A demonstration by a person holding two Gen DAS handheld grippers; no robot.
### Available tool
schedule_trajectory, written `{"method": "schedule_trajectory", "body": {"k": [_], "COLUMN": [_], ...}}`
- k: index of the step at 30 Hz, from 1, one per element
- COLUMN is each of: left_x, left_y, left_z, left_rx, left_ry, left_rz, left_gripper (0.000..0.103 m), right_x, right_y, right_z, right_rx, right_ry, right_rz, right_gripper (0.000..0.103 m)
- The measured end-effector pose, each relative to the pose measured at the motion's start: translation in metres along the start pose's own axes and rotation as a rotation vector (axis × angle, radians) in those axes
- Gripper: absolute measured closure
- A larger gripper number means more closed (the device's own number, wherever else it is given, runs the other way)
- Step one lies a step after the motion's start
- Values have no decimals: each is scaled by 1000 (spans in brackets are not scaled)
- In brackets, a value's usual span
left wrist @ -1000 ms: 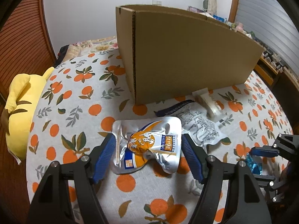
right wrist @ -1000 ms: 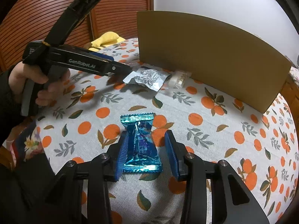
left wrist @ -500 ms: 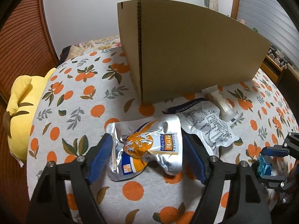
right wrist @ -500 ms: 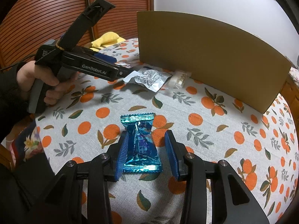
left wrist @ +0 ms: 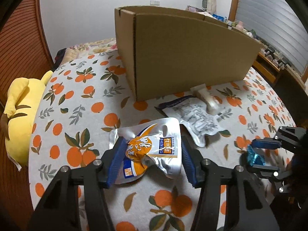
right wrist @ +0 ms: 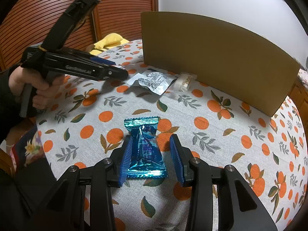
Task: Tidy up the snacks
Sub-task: 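Grasp the silver-orange pouch with the left tool while the right tool grasps the blue candy, then lift the silver-orange pouch and blue candy and carry them over the box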
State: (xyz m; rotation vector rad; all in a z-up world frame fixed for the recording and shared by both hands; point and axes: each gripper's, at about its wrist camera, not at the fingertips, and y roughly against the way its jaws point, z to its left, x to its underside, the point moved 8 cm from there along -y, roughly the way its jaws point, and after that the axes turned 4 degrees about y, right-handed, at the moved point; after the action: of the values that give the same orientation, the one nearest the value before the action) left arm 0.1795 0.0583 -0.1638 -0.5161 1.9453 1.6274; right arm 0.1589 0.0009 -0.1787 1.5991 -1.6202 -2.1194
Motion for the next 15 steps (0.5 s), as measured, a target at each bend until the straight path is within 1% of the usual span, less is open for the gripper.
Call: {"method": "schedule_trajectory", "body": {"k": [4, 7, 9, 15], "left_x": [-2, -5, -9, -19], "left_y": [12, 20, 25, 35], "left_z": [-12, -22, -28, -40], "left_rx": [27, 43, 54, 78], "left_ry": [-7, -19, -26, -31], "left_rz": [-29, -49, -60, -90], "left_gripper": [49, 49, 49, 48], "right_x": [0, -1, -1, -2], "right_y": [0, 0, 1, 2], "right_z": [0, -1, -1, -1], "right_rx": [3, 18, 21, 32], "right_ry": [0, -6, -10, -9], "right_rz": [-1, -6, -7, -8], "right_gripper": [64, 73, 82, 83]}}
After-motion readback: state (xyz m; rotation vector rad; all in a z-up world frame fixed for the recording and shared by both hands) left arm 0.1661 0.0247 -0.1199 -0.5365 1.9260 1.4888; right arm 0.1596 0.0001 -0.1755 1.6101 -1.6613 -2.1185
